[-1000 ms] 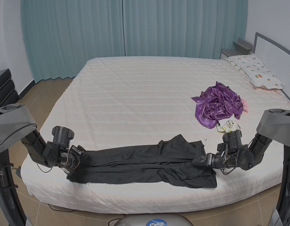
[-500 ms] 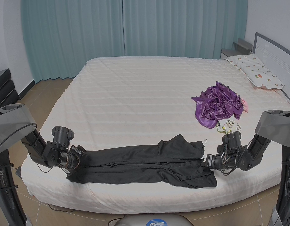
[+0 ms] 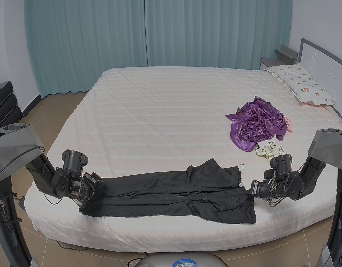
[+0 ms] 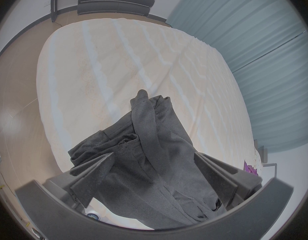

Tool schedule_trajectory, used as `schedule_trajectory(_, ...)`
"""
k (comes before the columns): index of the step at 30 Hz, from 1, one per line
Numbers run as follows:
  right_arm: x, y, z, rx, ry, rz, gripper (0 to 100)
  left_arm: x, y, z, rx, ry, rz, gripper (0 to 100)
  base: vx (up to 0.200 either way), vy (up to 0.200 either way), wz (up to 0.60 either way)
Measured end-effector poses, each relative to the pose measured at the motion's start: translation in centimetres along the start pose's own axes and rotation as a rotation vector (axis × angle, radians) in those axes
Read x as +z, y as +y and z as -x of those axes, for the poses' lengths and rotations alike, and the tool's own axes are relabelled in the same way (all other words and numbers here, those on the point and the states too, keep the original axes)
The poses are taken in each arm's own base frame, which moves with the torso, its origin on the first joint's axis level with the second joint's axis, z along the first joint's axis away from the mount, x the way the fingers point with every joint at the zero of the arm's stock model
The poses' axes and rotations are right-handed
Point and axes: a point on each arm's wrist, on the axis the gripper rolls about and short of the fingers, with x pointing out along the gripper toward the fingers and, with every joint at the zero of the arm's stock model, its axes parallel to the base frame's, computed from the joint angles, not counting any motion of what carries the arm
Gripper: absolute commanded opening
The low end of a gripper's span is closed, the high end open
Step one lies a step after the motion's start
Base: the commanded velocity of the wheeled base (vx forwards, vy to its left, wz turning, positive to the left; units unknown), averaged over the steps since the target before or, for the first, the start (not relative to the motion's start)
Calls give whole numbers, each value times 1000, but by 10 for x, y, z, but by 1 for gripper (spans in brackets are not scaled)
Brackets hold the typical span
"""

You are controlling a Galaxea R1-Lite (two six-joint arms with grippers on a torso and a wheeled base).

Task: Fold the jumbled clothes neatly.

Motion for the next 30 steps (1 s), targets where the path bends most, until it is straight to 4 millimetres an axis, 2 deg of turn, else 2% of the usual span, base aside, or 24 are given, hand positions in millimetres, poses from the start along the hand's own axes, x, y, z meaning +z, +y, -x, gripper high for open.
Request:
schedule_trajectory(4,2,0,-1,15,-36,6,0,0,1,-1,3,1,0,100,0,0,0)
schedule_trajectory(5,2,-1,-2,16,-40,6,100,0,1,-1,3,2,-1,100,0,0,0)
schedule_trajectory(11,-1,-1,-2,26,-43,-22,100,-1,0,0,1,3,-3,100,0,0,0)
schedule_trajectory(17,0,2,6,41,-72,-63,100,0,0,6,-6,-1,-10,100,0,0,0)
schedule_trajectory(22,-6,3,21,40,-73,-104,100,8,-1,26,-29,-28,-59,100,0,0,0)
schedule_trajectory(26,-22,1,40,32,-53,-122,100,20,1,44,-35,-57,-175,100,0,0,0)
schedule_trajectory(30,-33,1,53,42,-68,-120,100,27,3,53,-28,-75,-307,100,0,0,0)
